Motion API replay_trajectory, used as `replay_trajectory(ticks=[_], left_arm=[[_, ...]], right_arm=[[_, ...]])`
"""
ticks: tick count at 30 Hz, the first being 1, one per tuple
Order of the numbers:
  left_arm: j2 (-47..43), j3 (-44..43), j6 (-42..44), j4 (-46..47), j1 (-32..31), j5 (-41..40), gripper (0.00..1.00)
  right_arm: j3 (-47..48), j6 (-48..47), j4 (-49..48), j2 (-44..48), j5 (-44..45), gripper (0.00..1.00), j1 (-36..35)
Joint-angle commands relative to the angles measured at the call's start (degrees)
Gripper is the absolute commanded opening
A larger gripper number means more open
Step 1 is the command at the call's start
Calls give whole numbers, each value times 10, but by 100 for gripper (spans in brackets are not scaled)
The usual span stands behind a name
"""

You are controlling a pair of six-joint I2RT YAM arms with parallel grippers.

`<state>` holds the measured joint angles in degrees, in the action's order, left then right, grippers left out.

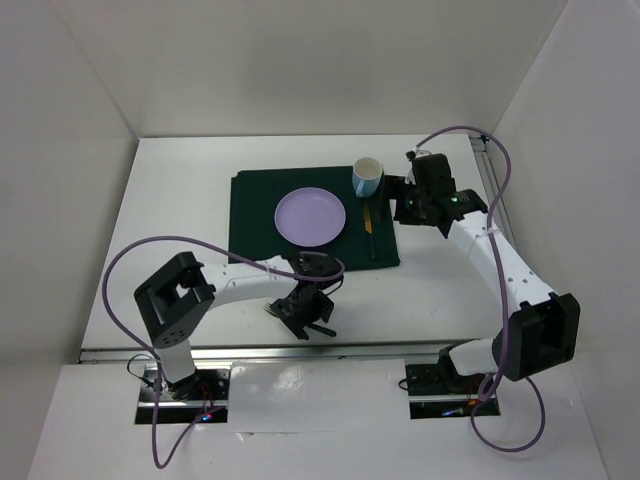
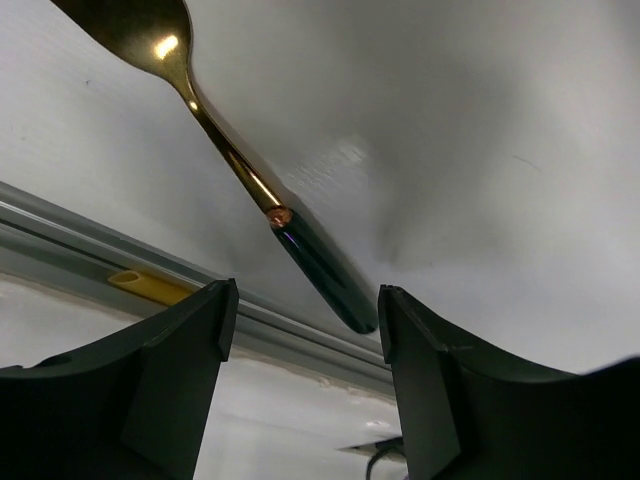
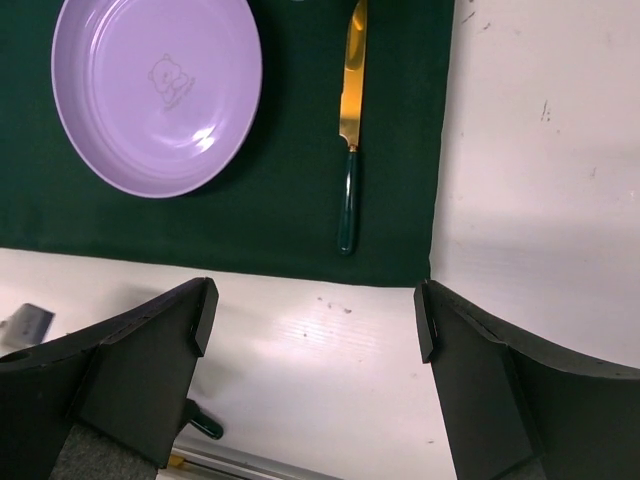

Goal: Set the dinner table for one person

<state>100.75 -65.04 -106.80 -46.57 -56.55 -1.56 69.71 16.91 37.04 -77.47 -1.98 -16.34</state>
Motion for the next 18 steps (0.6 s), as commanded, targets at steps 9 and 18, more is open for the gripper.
replay_trajectory(ticks=[9, 18], left_arm=[[46, 21, -91, 43, -16, 15, 66], [-24, 21, -103, -17, -22, -14, 0]], right_arm=[[-9, -26, 35, 50, -3, 93, 3], [32, -36, 59, 64, 14, 93, 9]])
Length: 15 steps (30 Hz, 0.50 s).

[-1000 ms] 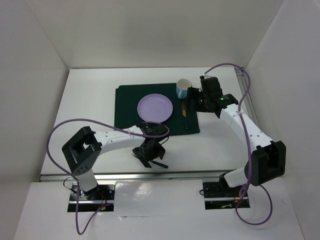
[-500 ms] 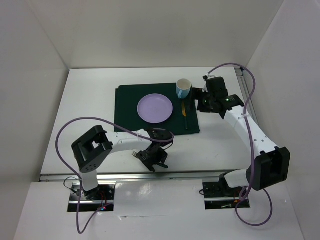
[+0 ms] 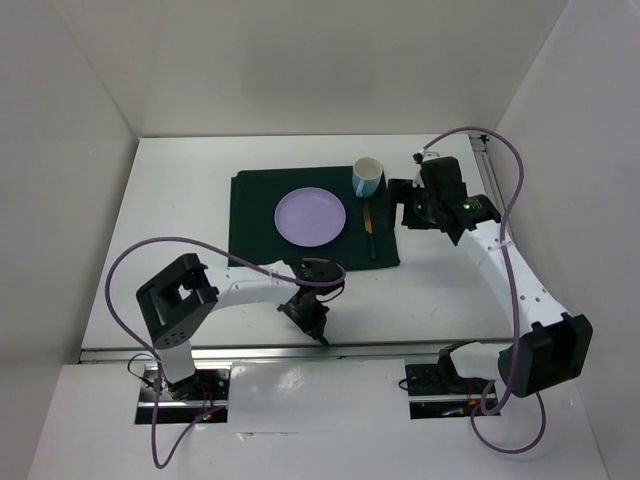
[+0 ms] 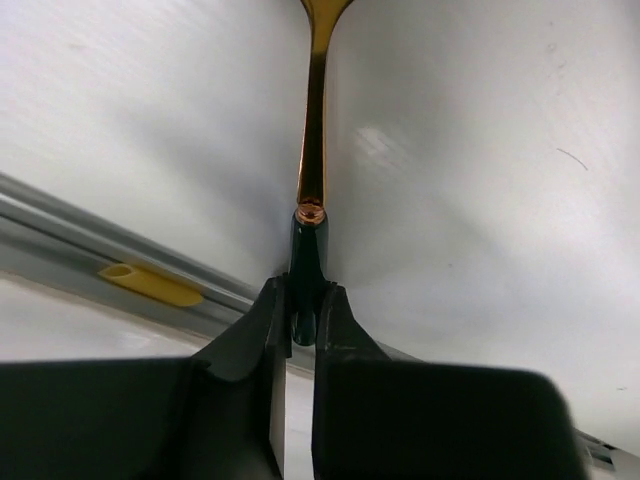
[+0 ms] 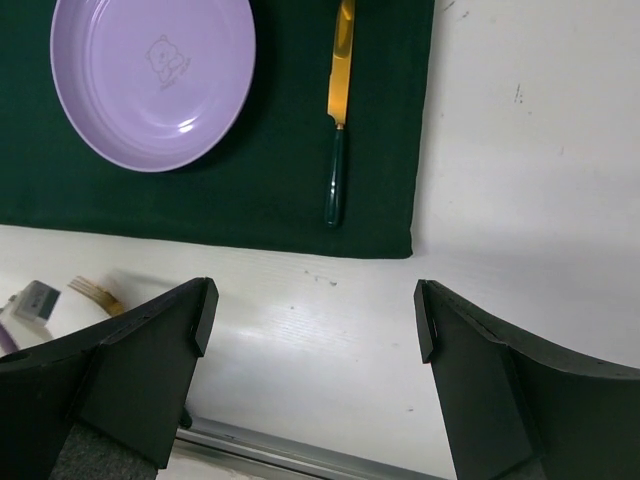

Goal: Set the dinner table for one person

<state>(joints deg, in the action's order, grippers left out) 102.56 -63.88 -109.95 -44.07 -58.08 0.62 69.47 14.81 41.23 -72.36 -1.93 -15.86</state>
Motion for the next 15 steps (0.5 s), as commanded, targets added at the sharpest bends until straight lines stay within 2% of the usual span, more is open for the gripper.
replay_trajectory(ticks=[1, 6, 9, 10, 12, 14, 15], left_arm=[[-53, 9, -77, -54, -7, -53, 0], [-119, -5, -53, -155, -7, -101, 0], [-145, -49, 29, -210, -2, -190, 0], [-153, -61, 119, -211, 4, -232, 0], [-153, -108, 186, -220, 31, -260, 0], [-136, -176, 321, -223, 67, -287, 0], [-125, -200, 353, -237, 81, -295, 0]], right_arm=[[35, -15, 17, 13, 13, 93, 4], [47, -15, 22, 13, 13, 93, 4], [61, -21, 33, 6, 3, 93, 9], [61, -21, 39, 0, 8, 93, 9], [66, -21, 39, 7, 8, 93, 9], [66, -21, 39, 17, 8, 93, 15], [66, -21, 39, 23, 1, 93, 21]])
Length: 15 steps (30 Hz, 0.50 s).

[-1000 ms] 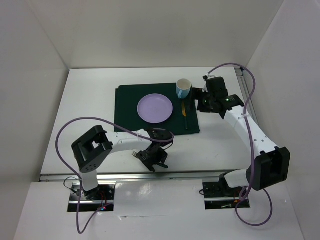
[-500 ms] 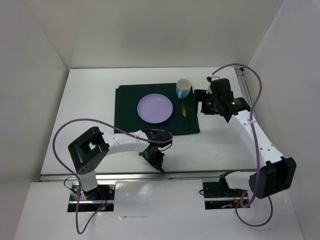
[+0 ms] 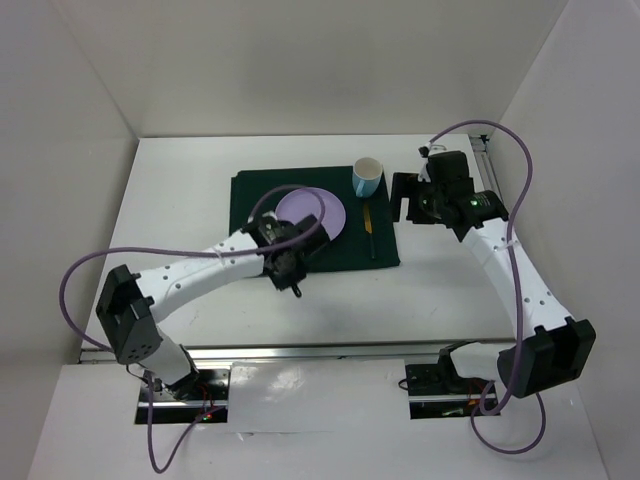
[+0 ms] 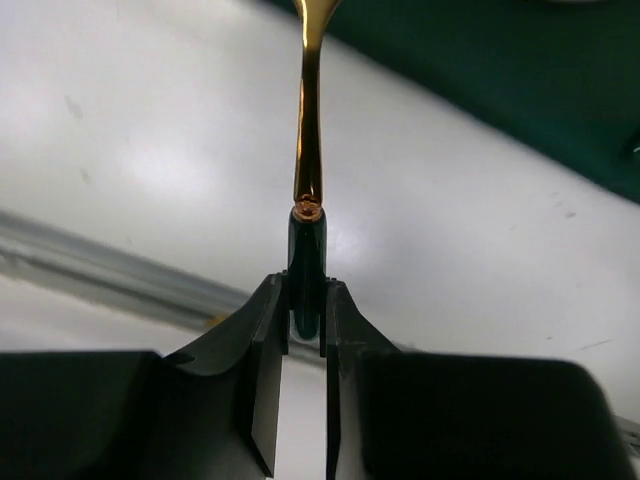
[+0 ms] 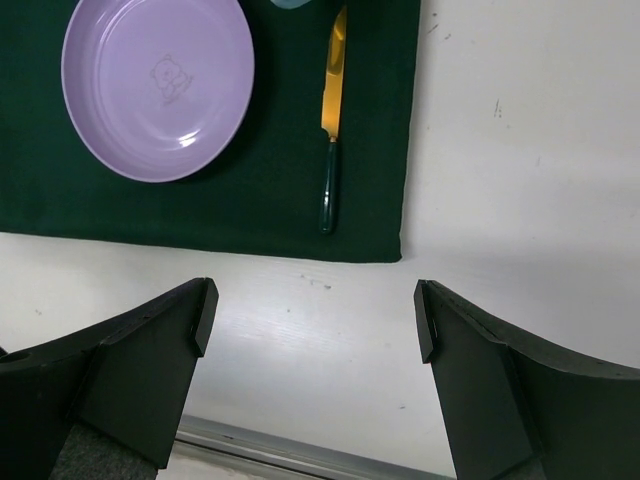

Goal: Set the dinner table for one person

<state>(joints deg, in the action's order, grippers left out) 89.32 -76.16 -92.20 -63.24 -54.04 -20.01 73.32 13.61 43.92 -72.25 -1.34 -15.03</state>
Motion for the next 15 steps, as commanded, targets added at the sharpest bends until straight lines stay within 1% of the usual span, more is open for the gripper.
replay_trajectory(ticks=[1, 2, 3, 4, 5, 6, 9, 11, 12, 13, 14, 15], left_arm=[[36, -102, 211, -53, 53, -96, 0], [50, -127, 266, -74, 66, -112, 0], [65, -166, 295, -74, 86, -120, 0], [80, -183, 316, -85, 96, -127, 0], [110, -195, 377, -85, 107, -134, 0], [126, -212, 402, -73, 132, -134, 0], [189, -241, 461, -66, 167, -120, 0], [208, -247, 492, -44, 178, -120, 0], [224, -247, 527, -35, 191, -114, 0], [232, -254, 537, -28, 198, -114, 0], [238, -254, 548, -18, 205, -101, 0], [244, -254, 571, -10, 224, -72, 0]], right_arm=[[28, -9, 13, 22, -10, 93, 22], [28, -3, 18, 27, -10, 93, 22], [28, -3, 18, 32, -10, 93, 27], [28, 3, 18, 33, -10, 93, 32], [22, 3, 18, 40, -10, 93, 32], [22, 3, 18, 40, -10, 93, 32], [17, 3, 25, 40, -16, 93, 39], [17, 8, 30, 40, -2, 93, 39], [10, 8, 30, 40, 4, 93, 39], [-1, 8, 30, 40, 14, 93, 39], [-6, 8, 30, 40, 20, 93, 39], [-12, 8, 23, 40, 27, 93, 39]])
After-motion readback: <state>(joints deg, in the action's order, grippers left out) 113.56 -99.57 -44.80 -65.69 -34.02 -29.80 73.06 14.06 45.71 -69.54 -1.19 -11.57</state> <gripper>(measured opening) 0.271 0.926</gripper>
